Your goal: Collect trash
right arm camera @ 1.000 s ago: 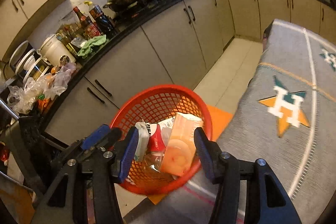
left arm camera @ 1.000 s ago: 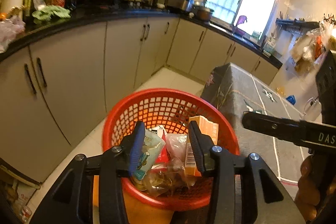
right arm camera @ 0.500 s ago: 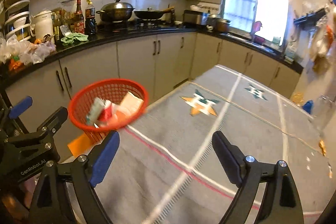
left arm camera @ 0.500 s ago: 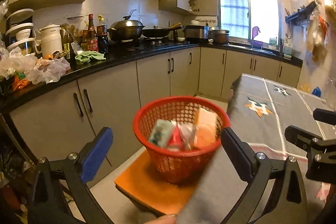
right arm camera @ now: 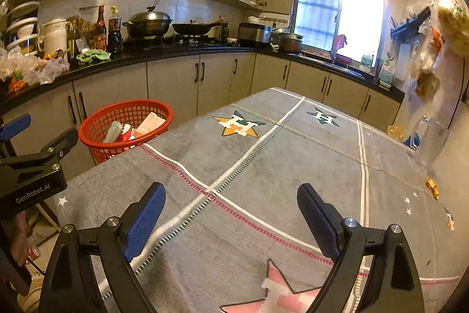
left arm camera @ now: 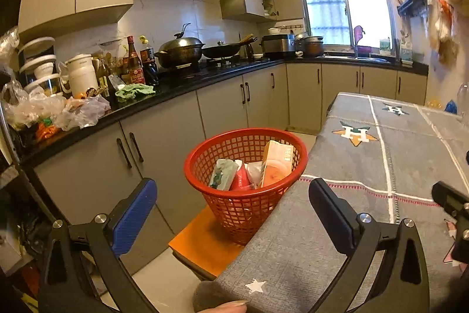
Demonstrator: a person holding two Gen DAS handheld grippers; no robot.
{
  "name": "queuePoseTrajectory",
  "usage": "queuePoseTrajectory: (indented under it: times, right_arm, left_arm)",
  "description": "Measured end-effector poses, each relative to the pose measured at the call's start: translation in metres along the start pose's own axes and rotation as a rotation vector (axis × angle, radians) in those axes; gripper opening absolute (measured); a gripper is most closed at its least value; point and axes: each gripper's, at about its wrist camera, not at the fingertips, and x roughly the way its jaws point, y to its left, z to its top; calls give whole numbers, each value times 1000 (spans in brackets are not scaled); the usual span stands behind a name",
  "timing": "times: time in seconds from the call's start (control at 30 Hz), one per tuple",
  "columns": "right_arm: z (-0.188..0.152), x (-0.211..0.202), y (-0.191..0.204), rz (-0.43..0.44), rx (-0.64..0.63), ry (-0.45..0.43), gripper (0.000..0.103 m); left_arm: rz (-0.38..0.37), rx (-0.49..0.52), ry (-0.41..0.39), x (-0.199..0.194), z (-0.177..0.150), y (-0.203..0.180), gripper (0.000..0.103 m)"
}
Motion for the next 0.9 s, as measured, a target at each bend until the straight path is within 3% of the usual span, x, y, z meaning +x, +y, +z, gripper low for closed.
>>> queuePoseTrajectory:
  times: [0.53, 0.9]
  right_arm:
    - [-8, -3, -13, 46, 58, -22, 95]
    - [-10, -8, -32, -36, 170, -38, 101]
  left_arm:
    - [-26, -29, 20, -2, 0, -13, 103]
    - [-66, -11, 39, 0, -6, -23, 103]
